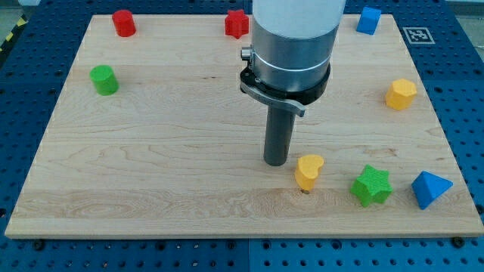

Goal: Move the yellow heart to the left of the green star

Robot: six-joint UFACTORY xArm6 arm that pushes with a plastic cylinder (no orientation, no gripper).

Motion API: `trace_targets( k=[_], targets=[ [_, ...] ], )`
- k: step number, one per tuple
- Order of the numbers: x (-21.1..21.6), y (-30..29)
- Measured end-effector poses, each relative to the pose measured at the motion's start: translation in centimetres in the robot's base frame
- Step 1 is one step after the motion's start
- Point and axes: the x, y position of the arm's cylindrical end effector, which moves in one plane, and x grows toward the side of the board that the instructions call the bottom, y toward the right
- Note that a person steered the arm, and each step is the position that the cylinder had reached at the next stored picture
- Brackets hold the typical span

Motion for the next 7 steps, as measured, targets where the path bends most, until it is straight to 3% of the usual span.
trace_targets(
  k=[7],
  targets=[
    [2.0,4.2]
  ],
)
